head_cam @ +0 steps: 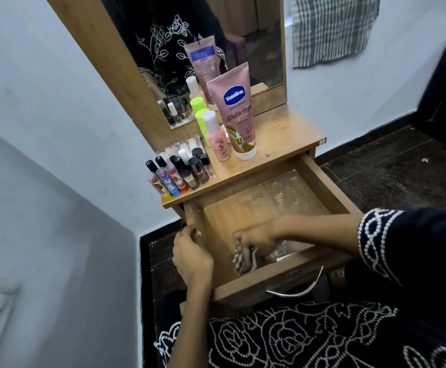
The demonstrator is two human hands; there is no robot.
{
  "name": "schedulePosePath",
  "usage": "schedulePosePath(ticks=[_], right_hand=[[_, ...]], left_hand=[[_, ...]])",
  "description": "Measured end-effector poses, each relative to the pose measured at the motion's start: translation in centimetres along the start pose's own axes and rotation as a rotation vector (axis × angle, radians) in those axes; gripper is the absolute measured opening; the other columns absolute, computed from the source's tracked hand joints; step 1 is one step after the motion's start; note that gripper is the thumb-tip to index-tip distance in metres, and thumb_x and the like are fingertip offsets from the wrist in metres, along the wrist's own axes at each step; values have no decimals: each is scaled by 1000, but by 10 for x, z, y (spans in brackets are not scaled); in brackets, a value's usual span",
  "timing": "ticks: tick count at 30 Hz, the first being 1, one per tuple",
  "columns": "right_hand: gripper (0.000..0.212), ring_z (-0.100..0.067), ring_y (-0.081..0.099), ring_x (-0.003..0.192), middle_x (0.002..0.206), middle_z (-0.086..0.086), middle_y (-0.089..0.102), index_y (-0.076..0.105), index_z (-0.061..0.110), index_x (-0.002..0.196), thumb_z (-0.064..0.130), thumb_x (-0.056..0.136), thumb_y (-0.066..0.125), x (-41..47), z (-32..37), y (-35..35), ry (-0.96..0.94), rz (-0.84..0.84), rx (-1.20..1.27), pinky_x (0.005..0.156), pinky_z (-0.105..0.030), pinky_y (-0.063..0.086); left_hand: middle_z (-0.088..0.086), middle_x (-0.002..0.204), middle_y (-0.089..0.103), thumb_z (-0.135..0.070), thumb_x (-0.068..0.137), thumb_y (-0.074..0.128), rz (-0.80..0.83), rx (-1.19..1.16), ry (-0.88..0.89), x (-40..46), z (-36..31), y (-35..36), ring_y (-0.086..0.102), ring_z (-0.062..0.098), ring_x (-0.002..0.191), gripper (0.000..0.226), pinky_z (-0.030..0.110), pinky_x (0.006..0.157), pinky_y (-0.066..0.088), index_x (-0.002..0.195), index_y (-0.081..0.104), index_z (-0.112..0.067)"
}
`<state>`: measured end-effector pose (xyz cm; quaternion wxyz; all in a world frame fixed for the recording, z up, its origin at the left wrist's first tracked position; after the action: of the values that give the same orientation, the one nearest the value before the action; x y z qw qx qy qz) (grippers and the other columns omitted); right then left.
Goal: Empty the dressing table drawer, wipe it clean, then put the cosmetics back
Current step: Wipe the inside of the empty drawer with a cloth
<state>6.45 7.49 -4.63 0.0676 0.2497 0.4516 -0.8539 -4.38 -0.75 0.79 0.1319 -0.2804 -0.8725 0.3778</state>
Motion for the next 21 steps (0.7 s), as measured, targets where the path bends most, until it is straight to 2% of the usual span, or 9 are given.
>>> schedulePosePath(ticks=[3, 6, 8, 11, 14, 16, 17, 19, 21], right_hand=[[34, -17, 44, 108, 114, 10, 40, 70, 16, 112, 2, 81, 66, -2, -17, -21, 73, -50, 32, 95, -25, 42], [41, -21, 53, 107, 132, 3, 53, 68, 23, 116, -2, 85, 59, 9, -22, -41, 177, -230, 111, 92, -28, 48], [46, -22, 51, 112, 139, -3, 48, 65, 26, 120, -3, 87, 54, 16, -14, -42, 188, -282, 81, 94, -30, 44], [40, -25, 41, 124, 139, -8, 38, 63, 20, 122, 0, 87, 56, 16, 11, -18, 72, -168, 13, 105, -32, 37], [33, -24, 42, 124, 142, -9, 39, 63, 14, 119, 3, 90, 55, -2, 21, 6, -11, -33, -11, 103, -26, 37], [26, -22, 49, 106, 130, -14, 51, 67, 11, 110, 2, 87, 59, -20, 16, 4, -53, -11, -16, 83, -10, 38], [24, -18, 46, 99, 124, -11, 55, 69, 9, 106, 1, 85, 61, -29, 11, 0, -60, -10, -28, 75, -8, 37], [29, -13, 44, 101, 115, 0, 51, 70, 10, 111, 2, 83, 62, -42, -3, -11, -32, -47, -52, 84, -17, 41], [33, -18, 47, 107, 116, 0, 48, 67, 15, 117, 7, 85, 63, -44, -18, -23, 51, -148, -52, 93, -27, 43]], left_hand=[[10, 121, 61, -14, 97, 45, -2, 23, 12, 3, -1, 0, 58, 30, 110, 29, 40, 89, 45, 122, 60, -12], [11, 118, 62, -12, 97, 45, -3, 24, 10, 4, -2, 1, 58, 32, 109, 28, 41, 88, 46, 119, 61, -12], [11, 118, 63, -13, 96, 46, -8, 21, 16, 4, -2, 0, 58, 32, 108, 28, 41, 88, 46, 119, 61, -13], [10, 119, 62, -13, 96, 47, -21, 22, 9, 3, 0, 0, 58, 30, 108, 27, 40, 87, 45, 119, 61, -13], [9, 121, 61, -13, 96, 47, -20, 4, 8, 2, 1, 0, 57, 30, 110, 28, 40, 89, 45, 121, 60, -12], [9, 121, 61, -14, 96, 47, -20, -1, 2, 1, 1, 1, 57, 29, 111, 28, 41, 90, 45, 121, 60, -13], [8, 121, 61, -13, 96, 47, -19, 0, -1, 1, 1, 1, 57, 28, 111, 28, 41, 90, 45, 121, 60, -13], [8, 121, 61, -13, 96, 47, -20, 8, 0, 3, 1, 1, 57, 28, 111, 27, 40, 89, 45, 121, 60, -12], [9, 120, 61, -13, 97, 47, -19, 13, 5, 4, 1, 2, 58, 29, 110, 27, 40, 89, 45, 120, 60, -11]])
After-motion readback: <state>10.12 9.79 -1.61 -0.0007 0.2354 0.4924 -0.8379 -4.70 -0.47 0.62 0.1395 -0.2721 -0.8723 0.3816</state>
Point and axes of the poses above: each hand's wrist, its own x-axis towards the middle knuckle, its own y-axis out of the palm, z = x × y, the point moved 7 cm from there along x, towards the middle knuckle
